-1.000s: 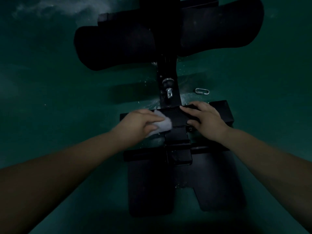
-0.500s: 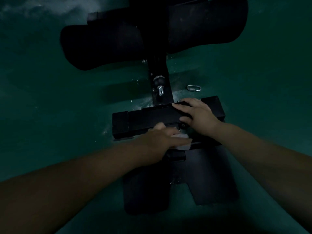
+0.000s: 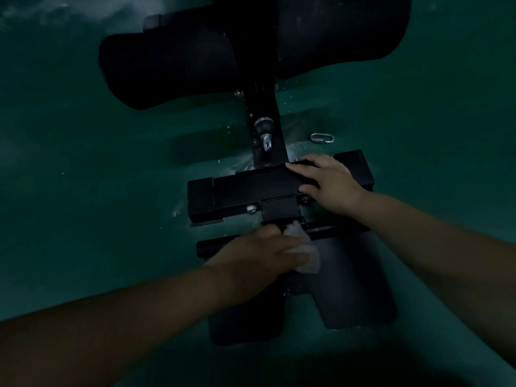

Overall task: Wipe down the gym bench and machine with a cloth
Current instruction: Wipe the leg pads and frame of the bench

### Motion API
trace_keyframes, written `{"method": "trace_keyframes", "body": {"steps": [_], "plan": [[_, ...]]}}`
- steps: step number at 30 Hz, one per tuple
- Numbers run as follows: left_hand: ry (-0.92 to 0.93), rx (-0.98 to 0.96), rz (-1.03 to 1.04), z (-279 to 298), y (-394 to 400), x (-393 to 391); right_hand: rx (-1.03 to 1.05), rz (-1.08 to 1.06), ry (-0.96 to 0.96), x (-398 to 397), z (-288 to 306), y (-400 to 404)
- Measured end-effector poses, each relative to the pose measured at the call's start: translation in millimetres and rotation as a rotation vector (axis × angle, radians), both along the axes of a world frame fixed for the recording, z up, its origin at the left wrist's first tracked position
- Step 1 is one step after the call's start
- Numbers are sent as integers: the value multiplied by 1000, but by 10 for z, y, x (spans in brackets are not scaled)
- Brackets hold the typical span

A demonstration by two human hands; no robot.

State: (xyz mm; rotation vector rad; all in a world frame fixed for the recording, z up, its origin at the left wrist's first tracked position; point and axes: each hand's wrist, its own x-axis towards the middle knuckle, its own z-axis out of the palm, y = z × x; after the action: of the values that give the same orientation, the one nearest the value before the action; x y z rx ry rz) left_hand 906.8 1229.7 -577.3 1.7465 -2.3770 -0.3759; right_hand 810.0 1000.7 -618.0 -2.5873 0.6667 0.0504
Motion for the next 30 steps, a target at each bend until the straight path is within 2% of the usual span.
{"method": "trace_keyframes", "body": {"steps": [5,8,13,16,18,20,24,30], "plan": [[-246,290,120,61,-88,-165,13,2,18,3,31,-1],[-219,165,84,26,156,98,19,6,31,-5,41,-14],[-232,164,98,28,604,527,33,-6,36,6,37,-1],[-106,55,53,42,627,361,34,-10,42,5,43,7],[-30,97,34,-88,570,89,36,-13,48,3,53,10],[-35,154,19,-227,449,-205,38,-15,53,-2,68,16],[-69,497,190,-275,207,-484,44,-12,67,-3,101,30],[-256,420,54,-263,419,-183,53,-10,65,0,111,24]]}}
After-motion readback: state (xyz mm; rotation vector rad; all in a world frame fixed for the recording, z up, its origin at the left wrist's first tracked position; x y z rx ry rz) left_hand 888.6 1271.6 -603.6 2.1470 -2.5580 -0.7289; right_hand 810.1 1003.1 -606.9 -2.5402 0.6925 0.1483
